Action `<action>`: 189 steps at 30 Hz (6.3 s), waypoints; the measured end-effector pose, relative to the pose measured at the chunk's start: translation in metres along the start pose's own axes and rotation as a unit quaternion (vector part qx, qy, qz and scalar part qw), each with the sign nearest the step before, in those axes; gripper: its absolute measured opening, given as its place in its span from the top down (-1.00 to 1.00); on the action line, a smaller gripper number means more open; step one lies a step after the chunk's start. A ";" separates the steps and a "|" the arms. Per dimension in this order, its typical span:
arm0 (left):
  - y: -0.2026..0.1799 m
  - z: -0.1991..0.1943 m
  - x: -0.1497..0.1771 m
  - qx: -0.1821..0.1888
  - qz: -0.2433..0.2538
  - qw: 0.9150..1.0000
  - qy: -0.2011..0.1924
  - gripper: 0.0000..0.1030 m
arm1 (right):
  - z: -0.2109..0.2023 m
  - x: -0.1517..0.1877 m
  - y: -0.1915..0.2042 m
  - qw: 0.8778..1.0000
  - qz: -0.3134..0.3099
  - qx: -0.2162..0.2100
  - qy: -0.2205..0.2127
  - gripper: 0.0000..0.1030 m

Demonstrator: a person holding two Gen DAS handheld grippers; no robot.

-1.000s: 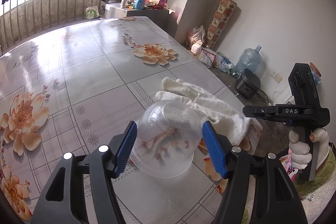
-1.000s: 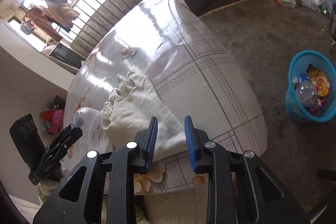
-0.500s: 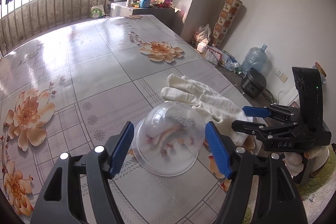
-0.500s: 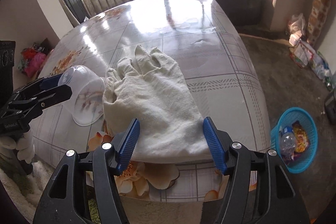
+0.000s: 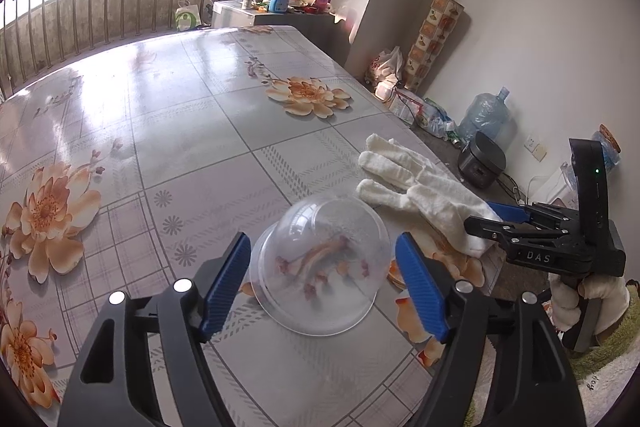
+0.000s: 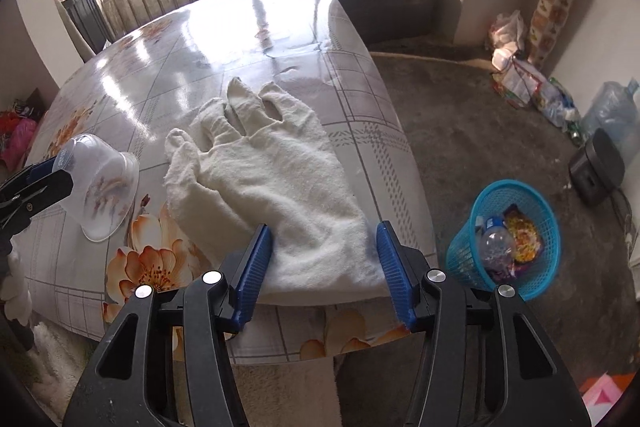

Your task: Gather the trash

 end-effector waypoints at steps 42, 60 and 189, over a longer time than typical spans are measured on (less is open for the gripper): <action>-0.019 0.041 -0.006 -0.070 0.034 0.996 0.051 -0.38 | 0.028 -0.025 0.036 0.997 -0.076 -0.009 0.011 -0.05; -0.017 0.012 -0.012 -0.068 0.031 0.997 0.014 -0.37 | -0.005 -0.028 0.025 0.998 -0.003 -0.056 -0.029 0.83; -0.418 0.265 -0.127 0.204 0.253 0.935 0.144 -0.38 | -0.012 0.073 -0.314 0.817 0.553 -0.026 -0.164 0.68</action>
Point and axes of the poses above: each gripper's, at about its wrist camera, not at the fingertips, and z roughly the way its jaws point, y to its left, x to its underside, the point moved 2 cm from there along z, roughly the way its jaws point, and after that the axes turned 4 degrees about -x, right-handed, at the moved point
